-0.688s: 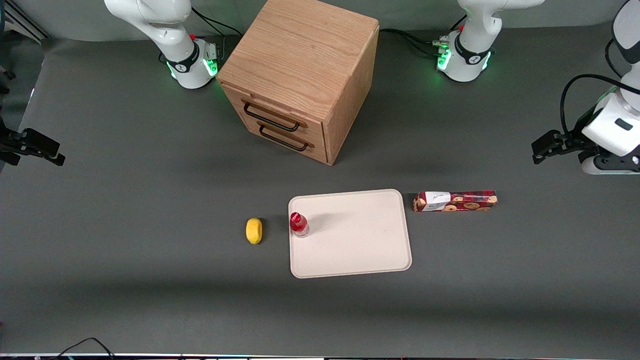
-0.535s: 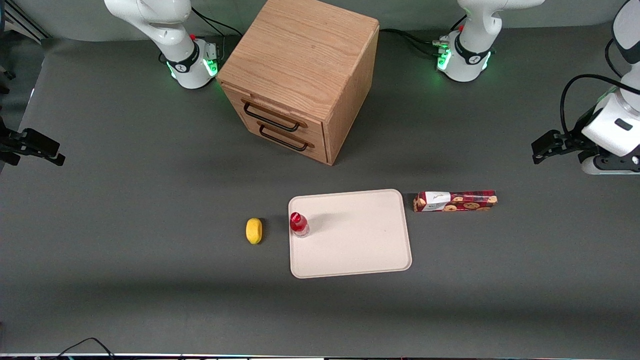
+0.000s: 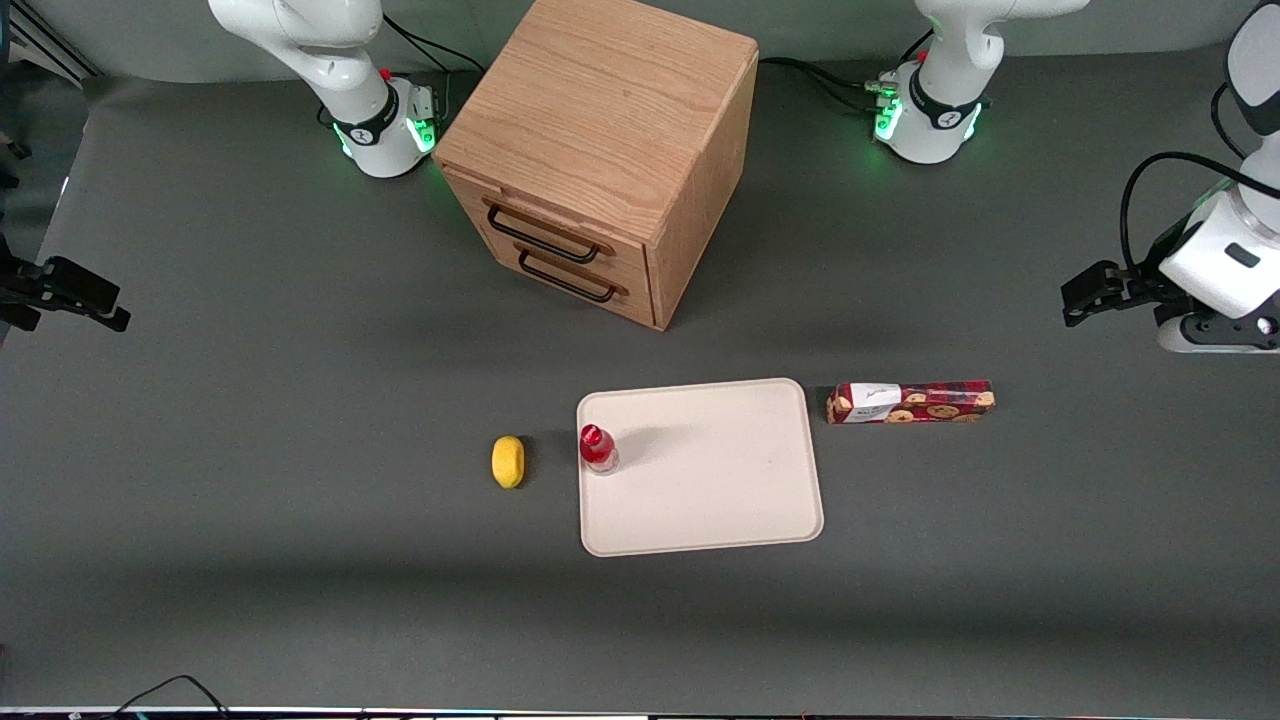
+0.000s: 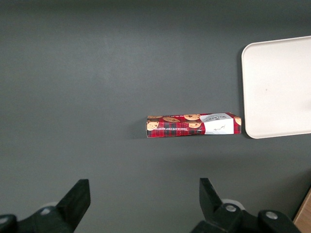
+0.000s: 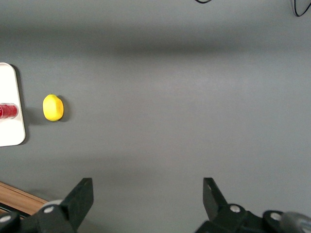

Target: Place red cookie box on tray

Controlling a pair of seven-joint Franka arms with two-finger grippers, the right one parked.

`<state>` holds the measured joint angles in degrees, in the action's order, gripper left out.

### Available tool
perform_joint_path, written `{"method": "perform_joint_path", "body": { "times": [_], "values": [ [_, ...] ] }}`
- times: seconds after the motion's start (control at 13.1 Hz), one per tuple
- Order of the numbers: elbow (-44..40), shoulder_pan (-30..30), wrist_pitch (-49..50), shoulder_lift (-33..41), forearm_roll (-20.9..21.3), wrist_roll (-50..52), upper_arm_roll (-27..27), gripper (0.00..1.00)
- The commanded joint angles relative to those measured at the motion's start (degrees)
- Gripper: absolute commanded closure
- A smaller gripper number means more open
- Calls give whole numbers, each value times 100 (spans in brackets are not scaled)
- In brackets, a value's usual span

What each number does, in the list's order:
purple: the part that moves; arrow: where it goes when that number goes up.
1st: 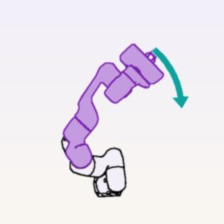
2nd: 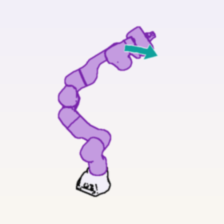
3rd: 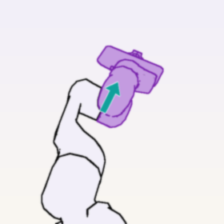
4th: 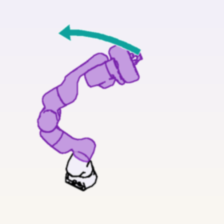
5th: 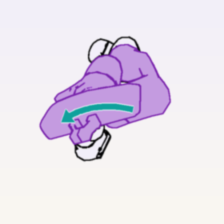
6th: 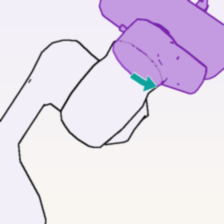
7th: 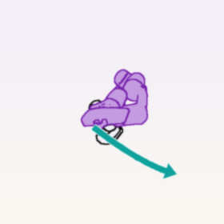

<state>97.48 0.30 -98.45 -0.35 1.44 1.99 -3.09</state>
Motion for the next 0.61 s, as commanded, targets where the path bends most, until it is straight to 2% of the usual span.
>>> {"method": "perform_joint_path", "body": {
  "times": [0.0,0.54],
  "values": [
    [-194,14,186,-79,-39,-111,28,0],
    [-194,23,256,-70,-39,-416,28,0]
  ]
}}
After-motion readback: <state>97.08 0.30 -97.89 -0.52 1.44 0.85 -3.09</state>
